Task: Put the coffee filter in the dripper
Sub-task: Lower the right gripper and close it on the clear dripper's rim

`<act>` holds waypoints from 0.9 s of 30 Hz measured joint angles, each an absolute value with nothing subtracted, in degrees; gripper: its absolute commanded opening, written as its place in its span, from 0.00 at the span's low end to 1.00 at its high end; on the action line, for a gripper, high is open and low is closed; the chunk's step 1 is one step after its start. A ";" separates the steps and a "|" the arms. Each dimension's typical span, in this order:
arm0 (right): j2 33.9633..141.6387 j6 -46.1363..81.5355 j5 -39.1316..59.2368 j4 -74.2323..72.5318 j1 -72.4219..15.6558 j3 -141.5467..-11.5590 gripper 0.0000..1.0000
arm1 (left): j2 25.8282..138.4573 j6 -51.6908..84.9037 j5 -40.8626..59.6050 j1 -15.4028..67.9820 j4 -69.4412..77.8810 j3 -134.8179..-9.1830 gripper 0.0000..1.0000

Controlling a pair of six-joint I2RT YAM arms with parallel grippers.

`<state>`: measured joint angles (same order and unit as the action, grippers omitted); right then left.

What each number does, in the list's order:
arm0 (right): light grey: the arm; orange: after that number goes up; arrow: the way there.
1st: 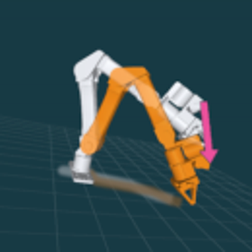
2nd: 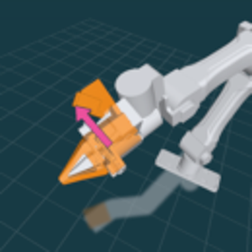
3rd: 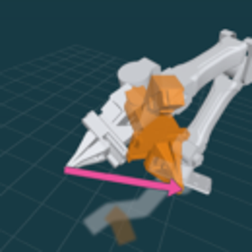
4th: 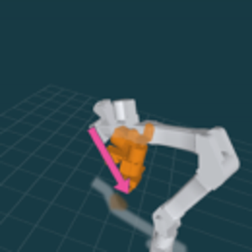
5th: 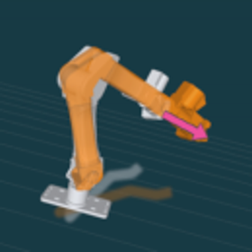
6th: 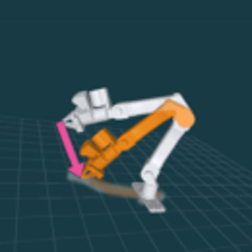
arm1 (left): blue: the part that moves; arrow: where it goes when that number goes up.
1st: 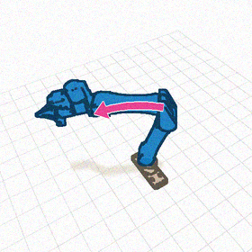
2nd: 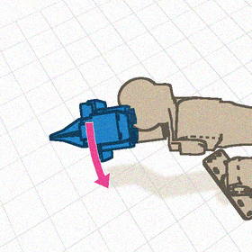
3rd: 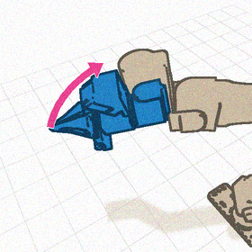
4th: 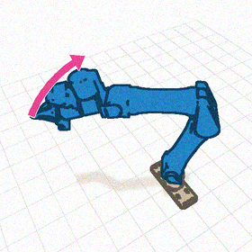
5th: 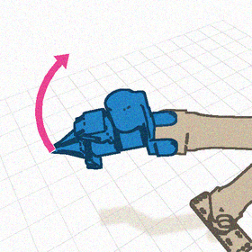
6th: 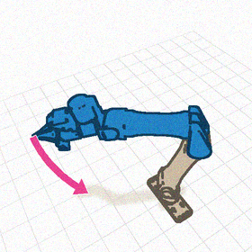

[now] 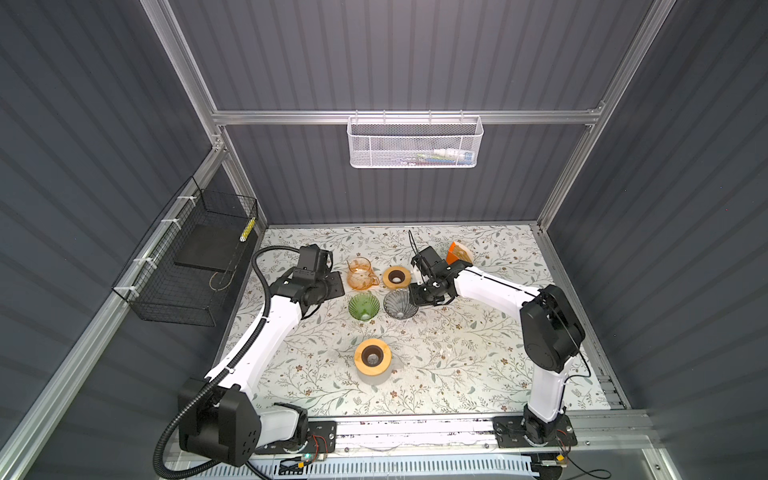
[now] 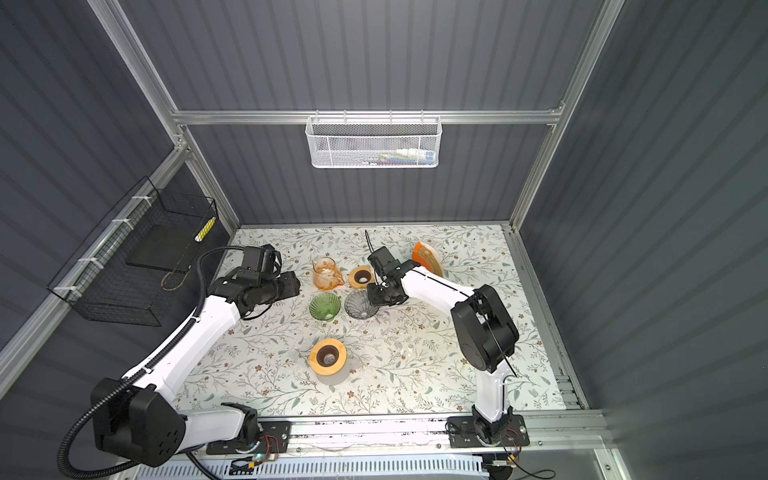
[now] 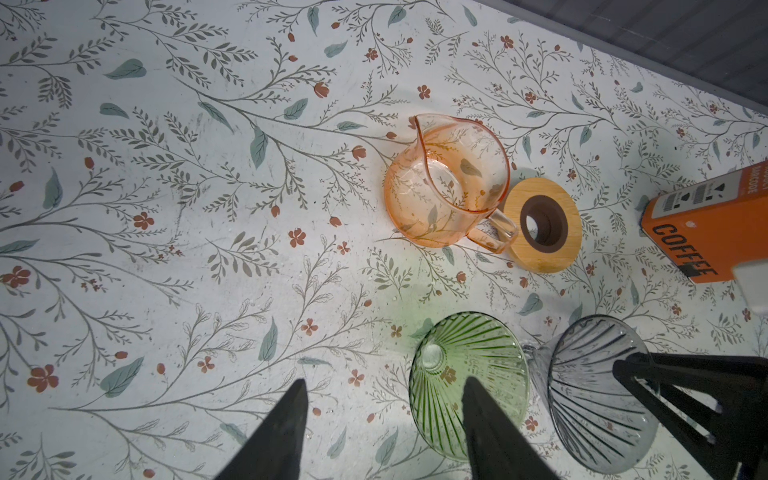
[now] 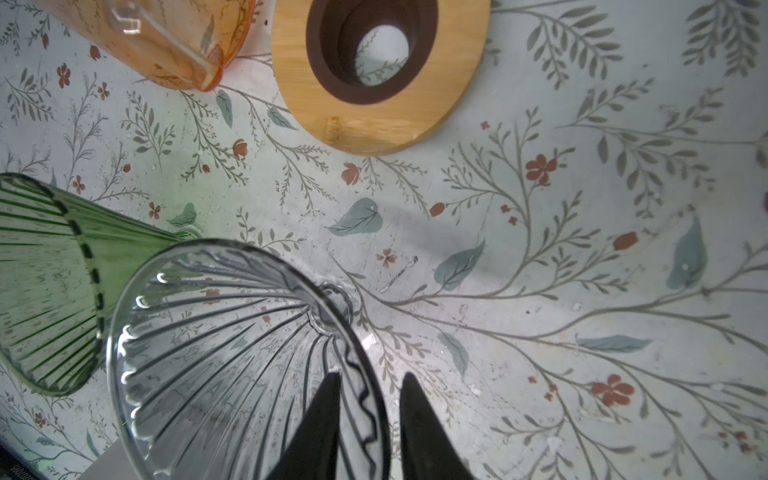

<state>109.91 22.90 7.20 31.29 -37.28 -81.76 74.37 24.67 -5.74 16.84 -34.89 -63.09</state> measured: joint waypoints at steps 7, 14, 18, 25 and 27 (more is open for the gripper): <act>110.21 22.74 7.09 31.31 -37.28 -81.65 0.15 | 73.63 24.67 -5.76 16.84 -35.11 -63.09 0.60; 109.80 23.35 8.64 28.80 -37.50 -81.80 0.01 | 72.01 24.67 -5.76 16.84 -35.22 -62.39 0.60; 109.78 23.38 8.64 28.73 -37.50 -81.80 0.00 | 71.61 24.69 -5.76 16.84 -35.55 -61.91 0.60; 109.06 23.38 8.12 29.91 -37.52 -81.76 0.00 | 71.09 24.67 -5.74 16.84 -36.40 -61.84 0.60; 108.47 23.38 7.51 31.22 -37.52 -81.76 0.00 | 71.09 24.67 -5.74 16.84 -36.58 -61.84 0.60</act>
<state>108.47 23.38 7.51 31.22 -37.52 -81.76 71.09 24.67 -5.74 16.84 -36.58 -61.84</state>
